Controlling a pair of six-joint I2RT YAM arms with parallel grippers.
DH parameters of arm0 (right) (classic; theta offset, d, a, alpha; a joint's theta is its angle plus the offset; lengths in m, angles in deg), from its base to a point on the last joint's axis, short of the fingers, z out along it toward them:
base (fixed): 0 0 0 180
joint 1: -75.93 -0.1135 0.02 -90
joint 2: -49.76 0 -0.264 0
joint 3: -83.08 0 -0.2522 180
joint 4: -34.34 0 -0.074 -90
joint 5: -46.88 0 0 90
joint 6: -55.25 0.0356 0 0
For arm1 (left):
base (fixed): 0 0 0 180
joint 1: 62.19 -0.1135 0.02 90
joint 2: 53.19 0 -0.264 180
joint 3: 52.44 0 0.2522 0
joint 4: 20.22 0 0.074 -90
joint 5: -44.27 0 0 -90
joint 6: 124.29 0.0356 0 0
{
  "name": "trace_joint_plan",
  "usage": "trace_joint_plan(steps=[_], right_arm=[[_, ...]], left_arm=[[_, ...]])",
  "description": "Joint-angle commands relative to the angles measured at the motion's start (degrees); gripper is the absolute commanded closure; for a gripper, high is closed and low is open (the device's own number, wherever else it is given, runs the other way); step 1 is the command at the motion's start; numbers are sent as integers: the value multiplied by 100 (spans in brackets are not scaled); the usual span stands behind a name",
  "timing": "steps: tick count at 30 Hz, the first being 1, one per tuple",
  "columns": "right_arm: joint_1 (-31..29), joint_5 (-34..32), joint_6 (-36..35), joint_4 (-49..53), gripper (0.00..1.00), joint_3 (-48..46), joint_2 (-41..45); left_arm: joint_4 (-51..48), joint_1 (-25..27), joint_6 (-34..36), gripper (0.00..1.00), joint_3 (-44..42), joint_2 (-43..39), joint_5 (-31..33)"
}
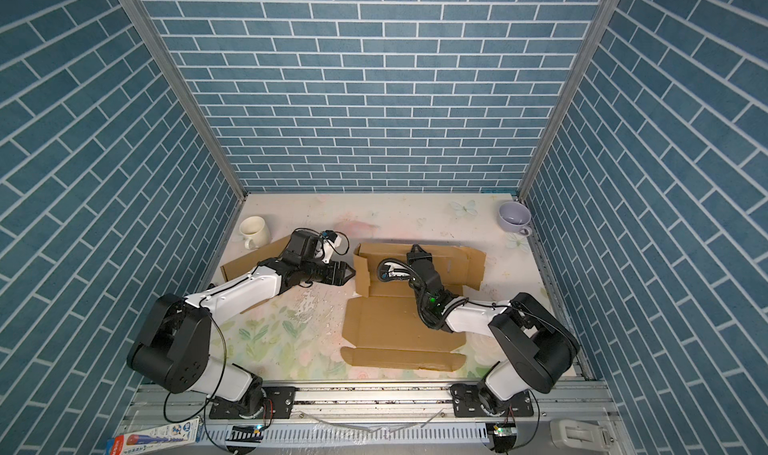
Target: Fold the paper box
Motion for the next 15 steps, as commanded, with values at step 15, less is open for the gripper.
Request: trace_joint_plan(steps=[15], right_arm=[[-27, 144, -159, 147, 100, 201, -143]], left_arm=[[930, 5, 715, 27, -250, -241, -125]])
